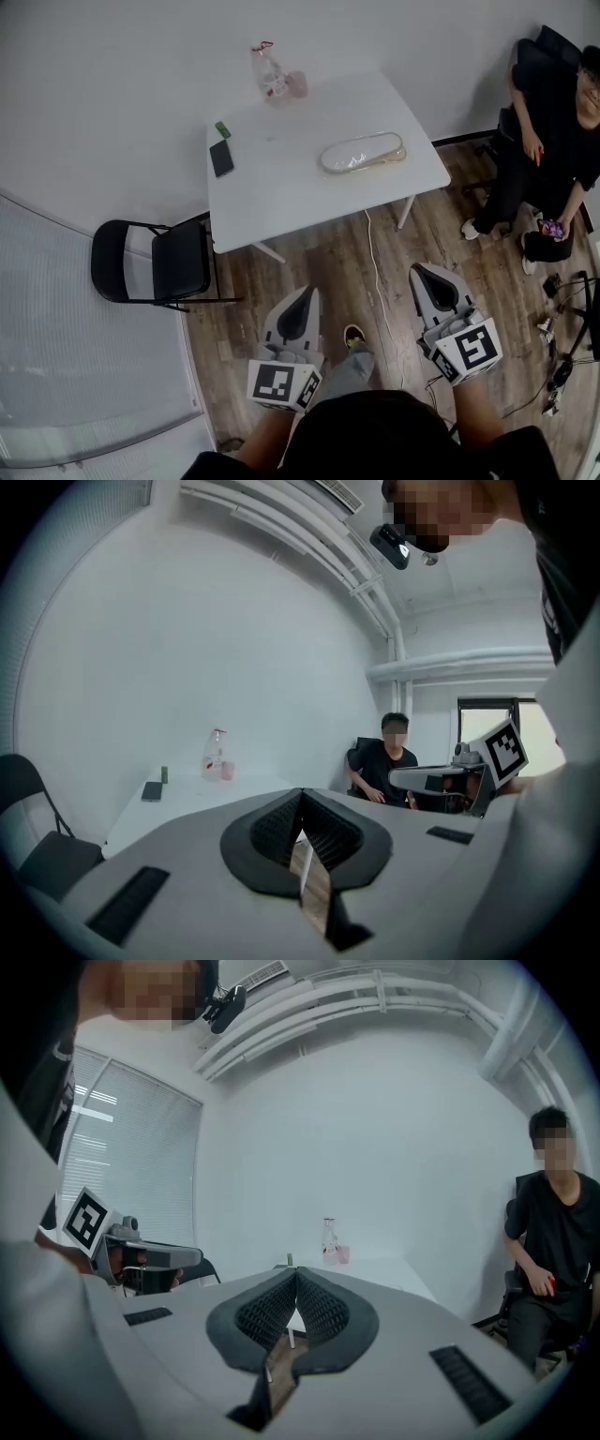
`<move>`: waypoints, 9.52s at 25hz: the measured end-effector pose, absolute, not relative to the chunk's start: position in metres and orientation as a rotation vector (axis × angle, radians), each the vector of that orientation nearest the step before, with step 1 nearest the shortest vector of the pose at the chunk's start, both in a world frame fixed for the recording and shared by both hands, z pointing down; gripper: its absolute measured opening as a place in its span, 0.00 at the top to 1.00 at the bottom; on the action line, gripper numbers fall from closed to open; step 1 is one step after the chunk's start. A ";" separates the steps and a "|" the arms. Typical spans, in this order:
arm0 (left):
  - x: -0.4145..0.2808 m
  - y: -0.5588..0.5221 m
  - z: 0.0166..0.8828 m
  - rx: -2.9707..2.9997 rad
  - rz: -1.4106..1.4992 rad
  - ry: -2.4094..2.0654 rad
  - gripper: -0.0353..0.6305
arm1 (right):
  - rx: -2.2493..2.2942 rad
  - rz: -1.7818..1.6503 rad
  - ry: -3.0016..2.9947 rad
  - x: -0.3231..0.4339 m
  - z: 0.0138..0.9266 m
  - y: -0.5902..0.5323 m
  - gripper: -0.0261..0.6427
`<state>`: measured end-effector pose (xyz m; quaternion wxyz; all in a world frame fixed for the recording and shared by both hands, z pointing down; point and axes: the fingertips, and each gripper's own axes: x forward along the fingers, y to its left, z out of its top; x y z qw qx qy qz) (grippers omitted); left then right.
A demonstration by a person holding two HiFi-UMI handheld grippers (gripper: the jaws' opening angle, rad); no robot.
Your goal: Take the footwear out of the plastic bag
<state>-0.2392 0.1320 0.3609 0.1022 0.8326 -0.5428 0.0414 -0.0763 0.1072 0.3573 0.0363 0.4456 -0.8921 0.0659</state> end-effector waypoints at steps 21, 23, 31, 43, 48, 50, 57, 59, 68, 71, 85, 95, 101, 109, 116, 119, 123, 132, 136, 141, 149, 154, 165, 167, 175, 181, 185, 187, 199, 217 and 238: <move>-0.262 0.056 0.363 2.558 0.043 -1.468 0.92 | 1.526 0.074 -2.604 -0.081 0.347 0.058 0.94; -0.259 0.048 0.359 2.580 0.038 -1.460 0.92 | 1.523 0.063 -2.597 -0.079 0.350 0.051 0.94; -0.242 0.004 0.359 2.591 0.045 -1.471 0.92 | 1.523 0.032 -2.610 -0.039 0.341 0.000 0.94; -0.209 -0.097 0.384 2.587 0.126 -1.426 0.92 | 1.478 -0.010 -2.559 0.000 0.351 -0.101 0.94; -0.187 -0.143 0.394 2.586 0.203 -1.396 0.92 | 1.458 0.018 -2.548 0.021 0.361 -0.142 0.94; -0.174 -0.163 0.397 2.592 0.246 -1.382 0.92 | 1.449 0.048 -2.550 0.031 0.366 -0.158 0.94; -0.141 -0.230 0.401 2.583 0.355 -1.357 0.92 | 1.392 0.135 -2.613 0.055 0.373 -0.223 0.94; -0.140 -0.244 0.410 2.535 0.395 -1.366 0.92 | 1.343 0.143 -2.648 0.059 0.375 -0.240 0.94; -0.187 -0.283 0.481 2.292 0.717 -1.456 0.79 | 1.117 0.238 -2.785 0.061 0.398 -0.305 0.94; -0.200 -0.290 0.504 2.215 0.770 -1.435 0.63 | 1.056 0.248 -2.813 0.051 0.401 -0.316 0.94; -0.230 -0.292 0.601 1.882 0.722 -1.206 0.41 | 1.024 0.283 -2.806 0.046 0.417 -0.334 0.94; -0.225 -0.309 0.634 1.793 0.598 -0.983 0.40 | 1.038 0.292 -2.743 0.022 0.424 -0.359 0.94; -0.216 -0.307 0.646 1.792 0.653 -0.922 0.41 | 1.015 0.290 -2.750 -0.001 0.423 -0.372 0.94; -0.208 -0.309 0.647 1.793 0.608 -0.859 0.59 | 0.989 0.301 -2.767 -0.012 0.427 -0.375 0.94; -0.197 -0.314 0.643 1.824 0.610 -0.859 0.75 | 0.969 0.318 -2.739 0.000 0.443 -0.375 0.94; -0.198 -0.313 0.643 1.835 0.632 -0.864 0.63 | 0.961 0.314 -2.683 0.016 0.459 -0.377 0.94; -0.200 -0.310 0.642 1.847 0.660 -0.859 0.46 | 0.986 0.371 -2.566 0.049 0.493 -0.382 0.94; -0.216 -0.316 0.624 1.917 0.693 -0.883 0.38 | 0.649 0.501 -2.283 0.062 0.602 -0.363 0.80; -0.220 -0.329 0.600 2.036 0.703 -0.826 0.37 | 0.561 0.683 -2.310 0.054 0.614 -0.354 0.64; -0.175 -0.351 0.595 2.213 0.950 -0.513 0.37 | 0.545 0.753 -2.326 0.038 0.619 -0.351 0.60; -0.126 -0.335 0.648 2.078 1.318 -0.015 0.35 | 0.614 0.735 -2.303 0.032 0.625 -0.353 0.60; -0.128 -0.336 0.653 2.086 1.358 -0.121 0.43 | 0.638 0.745 -2.304 0.035 0.625 -0.352 0.60; -0.138 -0.330 0.623 2.328 1.213 -0.185 0.52 | 0.602 0.693 -2.448 0.053 0.590 -0.363 0.60; -0.139 -0.333 0.609 2.391 1.147 -0.221 0.53 | 0.585 0.689 -2.491 0.055 0.578 -0.364 0.60; -0.136 -0.336 0.550 2.642 0.930 -0.315 0.53 | 0.529 0.634 -2.686 0.061 0.509 -0.373 0.61; -0.135 -0.336 0.502 2.784 0.783 -0.350 0.53 | 0.549 0.669 -2.828 0.067 0.449 -0.384 0.85; -0.132 -0.334 0.477 2.857 0.721 -0.379 0.54 | 0.534 0.614 -2.863 0.068 0.427 -0.387 0.84; -0.131 -0.333 0.469 2.884 0.699 -0.401 0.54 | 0.530 0.657 -2.894 0.073 0.421 -0.389 0.84; -0.127 -0.329 0.435 2.979 0.625 -0.419 0.54 | 0.236 0.781 -2.907 0.037 0.409 -0.378 0.60; -0.137 -0.347 0.447 2.944 0.794 -0.583 0.61 | 0.151 -0.022 -2.889 -0.001 0.374 -0.350 0.76; -0.128 -0.337 0.464 2.884 0.957 -0.487 0.72 | 0.045 -0.251 -2.718 -0.023 0.377 -0.342 0.86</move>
